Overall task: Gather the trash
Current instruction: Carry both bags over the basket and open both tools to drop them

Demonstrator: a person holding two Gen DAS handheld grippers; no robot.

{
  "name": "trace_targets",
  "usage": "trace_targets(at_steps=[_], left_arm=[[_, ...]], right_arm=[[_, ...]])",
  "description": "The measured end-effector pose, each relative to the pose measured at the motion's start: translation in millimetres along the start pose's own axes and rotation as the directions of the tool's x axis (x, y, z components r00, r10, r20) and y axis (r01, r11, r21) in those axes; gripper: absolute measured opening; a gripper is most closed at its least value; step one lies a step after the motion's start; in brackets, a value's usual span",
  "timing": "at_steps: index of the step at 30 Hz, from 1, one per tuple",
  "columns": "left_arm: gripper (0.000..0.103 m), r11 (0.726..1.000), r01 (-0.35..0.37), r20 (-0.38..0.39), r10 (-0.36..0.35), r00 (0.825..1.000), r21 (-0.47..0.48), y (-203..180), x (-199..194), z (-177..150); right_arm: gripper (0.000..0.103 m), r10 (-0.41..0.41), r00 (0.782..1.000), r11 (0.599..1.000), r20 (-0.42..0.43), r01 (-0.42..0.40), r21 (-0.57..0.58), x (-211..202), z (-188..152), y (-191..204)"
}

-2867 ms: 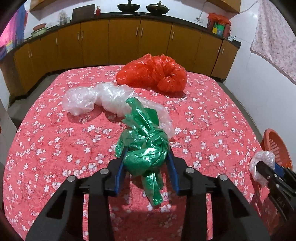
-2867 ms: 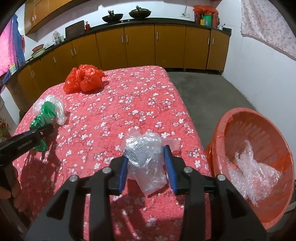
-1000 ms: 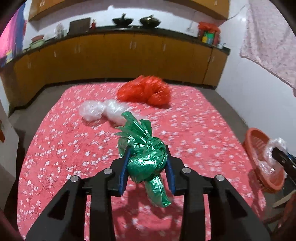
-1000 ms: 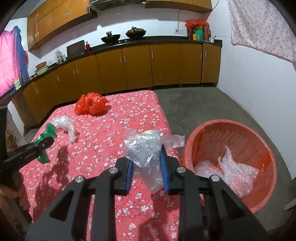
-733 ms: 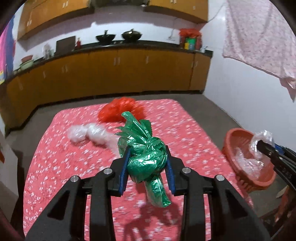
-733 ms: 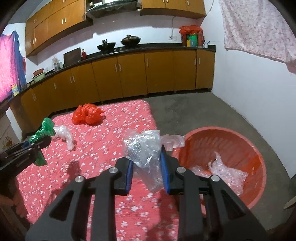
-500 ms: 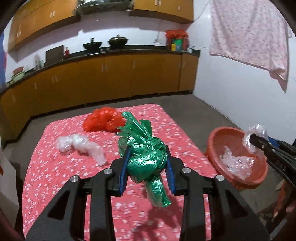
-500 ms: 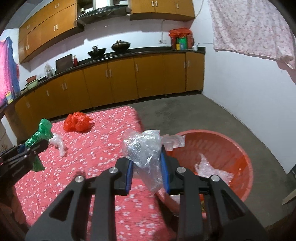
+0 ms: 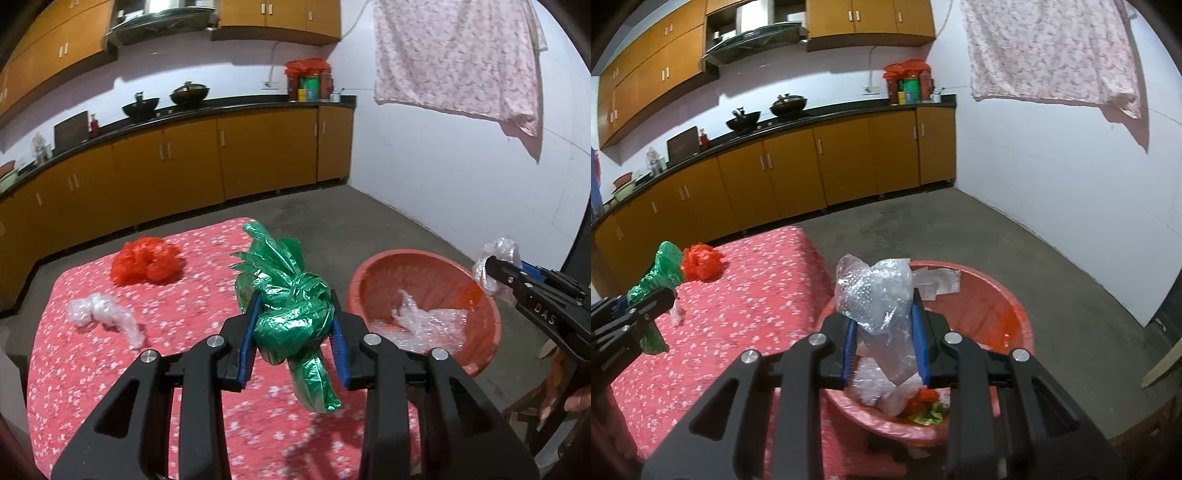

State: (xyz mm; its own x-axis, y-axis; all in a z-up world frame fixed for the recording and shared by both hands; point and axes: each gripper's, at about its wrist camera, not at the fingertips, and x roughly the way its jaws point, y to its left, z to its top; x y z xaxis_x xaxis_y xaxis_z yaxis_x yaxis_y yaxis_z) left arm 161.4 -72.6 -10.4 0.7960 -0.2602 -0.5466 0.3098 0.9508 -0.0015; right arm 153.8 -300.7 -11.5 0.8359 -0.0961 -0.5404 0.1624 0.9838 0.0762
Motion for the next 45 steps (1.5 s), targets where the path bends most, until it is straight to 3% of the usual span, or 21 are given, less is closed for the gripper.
trace_targets(at_steps=[8,19,40,45], left_arm=[[0.035,0.997,0.071,-0.01,-0.07,0.997,0.016,-31.7,12.9,2.4],[0.035,0.977,0.211,-0.012,-0.21,0.978,0.039,-66.8,32.7,3.0],[0.035,0.945,0.32,-0.11,-0.312,0.944,0.065,-108.2,90.2,3.0],[0.049,0.946,0.32,-0.136,-0.311,0.941,0.05,-108.1,100.8,0.2]], right_arm=[[0.026,-0.041,0.999,0.999,-0.012,0.041,0.018,7.9,-1.8,-25.5],[0.026,-0.065,0.997,0.997,-0.029,0.066,0.032,23.2,-3.9,-49.4],[0.027,-0.058,0.998,0.997,-0.019,0.059,0.054,49.8,13.2,-69.0],[0.033,-0.022,1.0,0.995,-0.023,0.024,0.093,53.6,13.4,-77.0]])
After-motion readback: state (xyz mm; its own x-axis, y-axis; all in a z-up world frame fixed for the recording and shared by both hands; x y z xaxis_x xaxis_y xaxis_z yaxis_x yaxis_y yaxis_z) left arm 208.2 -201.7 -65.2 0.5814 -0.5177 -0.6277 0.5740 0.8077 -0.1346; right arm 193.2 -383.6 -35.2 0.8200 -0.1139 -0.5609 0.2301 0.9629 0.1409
